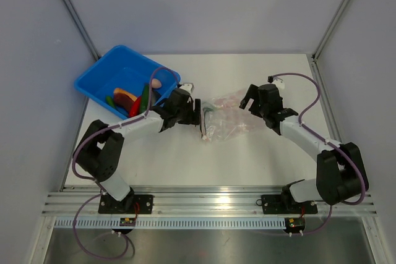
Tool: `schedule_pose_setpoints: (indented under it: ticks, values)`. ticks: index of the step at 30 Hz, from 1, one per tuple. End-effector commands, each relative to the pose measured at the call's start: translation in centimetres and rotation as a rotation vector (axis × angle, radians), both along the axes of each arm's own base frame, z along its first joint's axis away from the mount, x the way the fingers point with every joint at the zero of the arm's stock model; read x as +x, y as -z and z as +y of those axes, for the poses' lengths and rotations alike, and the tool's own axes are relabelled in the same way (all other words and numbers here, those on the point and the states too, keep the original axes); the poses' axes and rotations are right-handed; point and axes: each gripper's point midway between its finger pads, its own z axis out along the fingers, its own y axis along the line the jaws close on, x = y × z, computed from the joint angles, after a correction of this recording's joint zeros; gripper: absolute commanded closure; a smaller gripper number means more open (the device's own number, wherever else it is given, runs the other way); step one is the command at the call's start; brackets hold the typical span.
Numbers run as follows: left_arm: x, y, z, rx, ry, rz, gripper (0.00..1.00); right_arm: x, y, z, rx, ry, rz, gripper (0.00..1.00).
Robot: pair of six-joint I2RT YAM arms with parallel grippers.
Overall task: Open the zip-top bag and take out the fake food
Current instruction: Pick up the fake vegetable from the zipper food storage bag.
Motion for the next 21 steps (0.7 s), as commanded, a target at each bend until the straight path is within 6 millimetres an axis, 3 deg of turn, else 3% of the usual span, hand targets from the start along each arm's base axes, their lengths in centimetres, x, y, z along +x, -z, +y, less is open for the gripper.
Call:
schedule_pose_setpoints:
  ticks: [1, 15, 21]
  values:
    - [1.1, -1.3, -2.4, -0.047, 0.061, -0.029, 0.26, 0.7, -0.3, -0.1, 0.032, 0.006, -0.017, 0.02]
    - [1.7, -0.4, -4.2, -0.005, 0.129, -0.031, 0.28, 1.7, 3.0, -2.2, 0.022, 0.075, 0.075, 0.02]
    - [1.7, -0.1, -4.7, 0.009, 0.150, -0.033, 0.29, 2.0, 4.2, -4.3, -0.039, 0.160, 0.109, 0.01]
